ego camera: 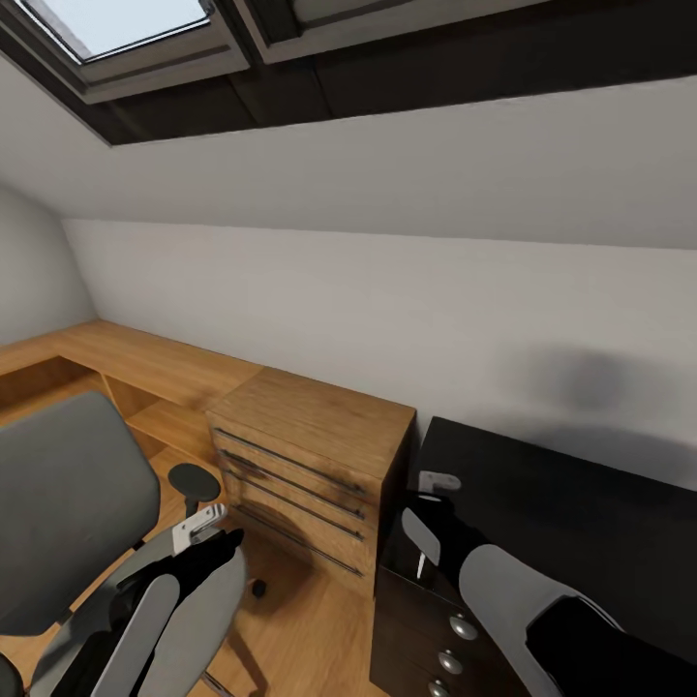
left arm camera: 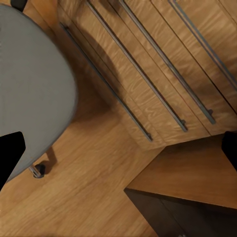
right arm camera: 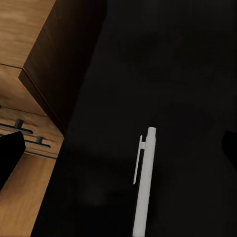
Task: In the bedroom, organize the workspace by keeping the computer under the desk, ensuring the monitor is on the desk, placing the keyboard on the desk next to the monitor, placing the mouse on the desk next to the keyboard, moving the folder from the swivel chair onto the desk next to the mouse, stacking the notebook on top of the folder with the pen on top of the notebook, and positioning the swivel chair next to the desk.
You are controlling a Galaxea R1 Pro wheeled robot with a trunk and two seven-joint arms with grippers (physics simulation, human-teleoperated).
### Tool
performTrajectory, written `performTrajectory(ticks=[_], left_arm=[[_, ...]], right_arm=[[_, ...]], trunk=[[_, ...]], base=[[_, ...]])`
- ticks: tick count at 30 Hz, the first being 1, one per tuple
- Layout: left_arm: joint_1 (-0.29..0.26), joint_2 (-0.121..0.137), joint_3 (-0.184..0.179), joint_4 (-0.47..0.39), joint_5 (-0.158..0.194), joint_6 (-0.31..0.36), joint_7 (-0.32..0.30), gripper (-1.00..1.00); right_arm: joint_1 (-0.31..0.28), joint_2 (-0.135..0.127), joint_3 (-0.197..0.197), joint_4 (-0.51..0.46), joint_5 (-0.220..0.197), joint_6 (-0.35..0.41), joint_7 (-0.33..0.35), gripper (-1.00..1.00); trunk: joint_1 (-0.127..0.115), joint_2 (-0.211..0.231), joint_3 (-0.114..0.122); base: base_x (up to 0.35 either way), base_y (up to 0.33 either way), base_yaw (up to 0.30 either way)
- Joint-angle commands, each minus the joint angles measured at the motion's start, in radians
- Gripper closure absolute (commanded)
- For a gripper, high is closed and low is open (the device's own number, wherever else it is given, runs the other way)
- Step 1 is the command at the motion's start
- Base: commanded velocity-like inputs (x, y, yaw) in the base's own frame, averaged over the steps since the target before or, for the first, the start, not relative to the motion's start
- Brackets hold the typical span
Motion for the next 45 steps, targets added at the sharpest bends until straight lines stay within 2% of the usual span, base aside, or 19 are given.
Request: performTrajectory(ticks=[1,5,8,19,26,30,36,40,45], left_arm=[[-0.001,0.001,-0.002,-0.001,0.010,0.000,0.011,-1.00],[0.000,0.002,-0.002,-0.001,0.010,0.000,0.011,-1.00],[0.000,0.002,-0.002,-0.001,0.010,0.000,0.011,-1.00],[0.000,0.001,-0.002,-0.001,0.010,0.000,0.011,-1.00],[0.000,0.001,-0.002,-0.001,0.010,0.000,0.011,-1.00],[0.000,0.001,-0.002,-0.001,0.010,0.000,0.011,-1.00],[0.000,0.002,-0.001,-0.001,0.010,0.000,0.011,-1.00],[0.000,0.002,0.000,-0.001,0.010,0.000,0.011,-1.00],[0.000,0.002,-0.001,-0.001,0.011,0.000,0.011,-1.00]], right_arm=[[-0.001,-0.001,0.008,-0.002,-0.004,0.007,-0.007,-1.00],[0.000,-0.005,0.006,-0.001,-0.005,0.017,-0.006,-1.00],[0.001,-0.005,0.005,0.002,-0.006,0.059,-0.005,-1.00],[0.001,-0.005,0.005,0.003,-0.006,0.071,-0.003,-1.00],[0.001,-0.006,0.005,0.003,-0.006,0.073,-0.004,-1.00],[0.001,-0.013,0.004,0.017,-0.007,0.073,-0.003,-1.00],[0.001,-0.017,0.001,0.054,-0.007,0.073,-0.002,-1.00],[0.001,-0.018,0.001,0.057,-0.007,0.073,-0.001,-1.00],[0.000,-0.018,0.001,0.058,-0.007,0.073,-0.001,-1.00]], trunk=[[0.000,-0.001,-0.001],[0.015,-0.029,-0.014],[0.027,-0.050,-0.023],[0.069,-0.127,-0.058],[0.069,-0.127,-0.058],[0.084,-0.155,-0.070],[0.084,-0.155,-0.070],[0.100,-0.183,-0.083],[0.107,-0.197,-0.089]], base=[[0.000,0.000,0.000],[0.000,0.000,0.000],[0.000,0.000,0.000],[0.000,0.000,0.000],[0.000,0.000,0.000],[0.000,0.000,0.000],[0.000,0.000,0.000],[0.000,0.000,0.000],[0.000,0.000,0.000]])
